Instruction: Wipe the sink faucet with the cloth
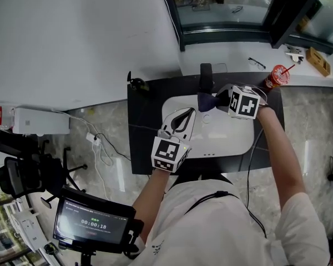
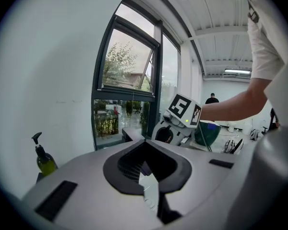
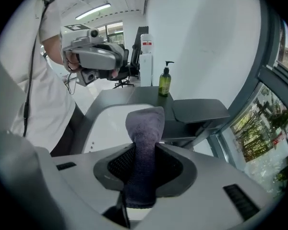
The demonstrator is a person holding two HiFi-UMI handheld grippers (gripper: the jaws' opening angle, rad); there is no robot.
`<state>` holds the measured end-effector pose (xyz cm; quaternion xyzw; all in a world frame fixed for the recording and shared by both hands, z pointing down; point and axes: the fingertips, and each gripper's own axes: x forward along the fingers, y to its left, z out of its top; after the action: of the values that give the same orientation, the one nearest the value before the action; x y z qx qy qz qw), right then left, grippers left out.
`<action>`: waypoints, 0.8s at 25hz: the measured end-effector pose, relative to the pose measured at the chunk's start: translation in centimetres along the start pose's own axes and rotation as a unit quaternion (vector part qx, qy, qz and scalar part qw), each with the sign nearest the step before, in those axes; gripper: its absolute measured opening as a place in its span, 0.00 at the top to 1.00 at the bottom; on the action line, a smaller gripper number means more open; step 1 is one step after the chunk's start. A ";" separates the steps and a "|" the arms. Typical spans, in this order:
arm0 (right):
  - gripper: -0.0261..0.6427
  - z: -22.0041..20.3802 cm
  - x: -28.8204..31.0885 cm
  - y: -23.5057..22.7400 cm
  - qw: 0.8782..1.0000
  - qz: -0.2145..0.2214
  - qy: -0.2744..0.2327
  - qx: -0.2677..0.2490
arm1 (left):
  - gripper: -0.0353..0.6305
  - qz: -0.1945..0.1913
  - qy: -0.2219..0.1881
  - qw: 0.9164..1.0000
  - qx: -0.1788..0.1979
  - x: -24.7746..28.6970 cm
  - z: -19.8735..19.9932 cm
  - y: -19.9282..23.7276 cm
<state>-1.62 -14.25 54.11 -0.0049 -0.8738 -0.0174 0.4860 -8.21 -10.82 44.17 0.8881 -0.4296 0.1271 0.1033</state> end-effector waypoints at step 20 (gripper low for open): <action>0.79 -9.0 -2.0 -6.8 0.978 -0.132 -0.014 0.163 | 0.95 -0.006 0.009 1.000 -0.005 0.7 -0.6 0.3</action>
<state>6.94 -21.30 56.97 0.1900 -0.8643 0.0615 0.4617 -8.10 -11.35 44.99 0.8890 -0.4239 0.1324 0.1121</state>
